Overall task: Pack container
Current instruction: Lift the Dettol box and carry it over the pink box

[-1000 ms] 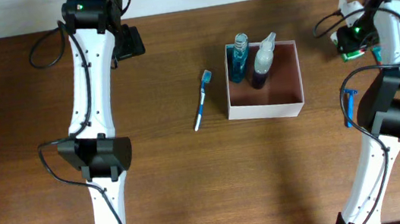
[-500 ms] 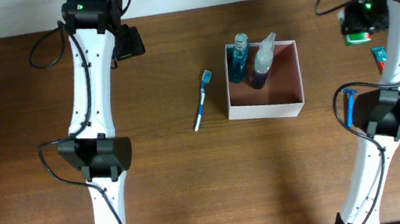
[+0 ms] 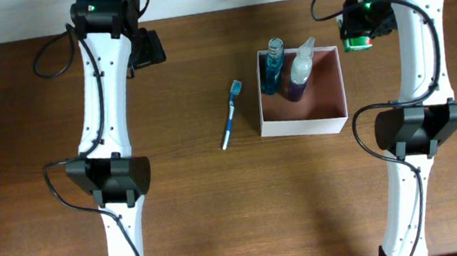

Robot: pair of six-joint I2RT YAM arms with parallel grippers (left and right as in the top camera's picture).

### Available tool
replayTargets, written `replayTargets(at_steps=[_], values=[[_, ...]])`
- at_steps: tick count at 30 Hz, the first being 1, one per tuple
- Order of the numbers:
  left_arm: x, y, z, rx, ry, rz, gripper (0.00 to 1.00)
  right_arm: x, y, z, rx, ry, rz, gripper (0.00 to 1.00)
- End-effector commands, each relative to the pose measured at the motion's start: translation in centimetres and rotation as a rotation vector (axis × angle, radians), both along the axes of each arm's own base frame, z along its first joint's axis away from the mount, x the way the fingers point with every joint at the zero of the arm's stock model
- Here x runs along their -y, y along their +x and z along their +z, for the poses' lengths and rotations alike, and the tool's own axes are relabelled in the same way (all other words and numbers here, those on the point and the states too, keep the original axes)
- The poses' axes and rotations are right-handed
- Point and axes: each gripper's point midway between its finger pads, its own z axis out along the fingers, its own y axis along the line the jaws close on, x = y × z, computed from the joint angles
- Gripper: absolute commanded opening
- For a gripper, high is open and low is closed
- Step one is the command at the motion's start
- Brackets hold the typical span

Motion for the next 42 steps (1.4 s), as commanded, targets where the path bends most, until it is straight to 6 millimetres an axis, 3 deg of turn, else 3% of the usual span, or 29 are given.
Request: replayTargets(at_steps=[1,5,11,18,40,42], values=[[-0.2,0.0,-0.1,-0.002,-0.006,0.011,0.99,-1.4,-0.5,3.3,0.061,0.046,-0.035,0.38],[-0.3,0.0,-0.1,-0.002,-0.006,0.011,0.99,-3.3,-0.6,2.9,0.045,0.075,0.001,0.39],[-0.2,0.0,-0.1,-0.002,-0.006,0.011,0.99,-5.5,-1.5,0.5,-0.046,0.073,0.042,0.39],[-0.2,0.0,-0.1,-0.002,-0.006,0.011,0.99,-3.9,-2.7,-2.5,-0.155,-0.01,0.02,0.39],[-0.2,0.0,-0.1,-0.002,-0.006,0.011,0.99,-4.6,-1.6,-4.7,-0.15,0.001,0.032,0.4],[-0.2,0.0,-0.1,-0.002,-0.006,0.011,0.99,-4.7,-1.4,-4.7,-0.145,0.001,0.034,0.48]])
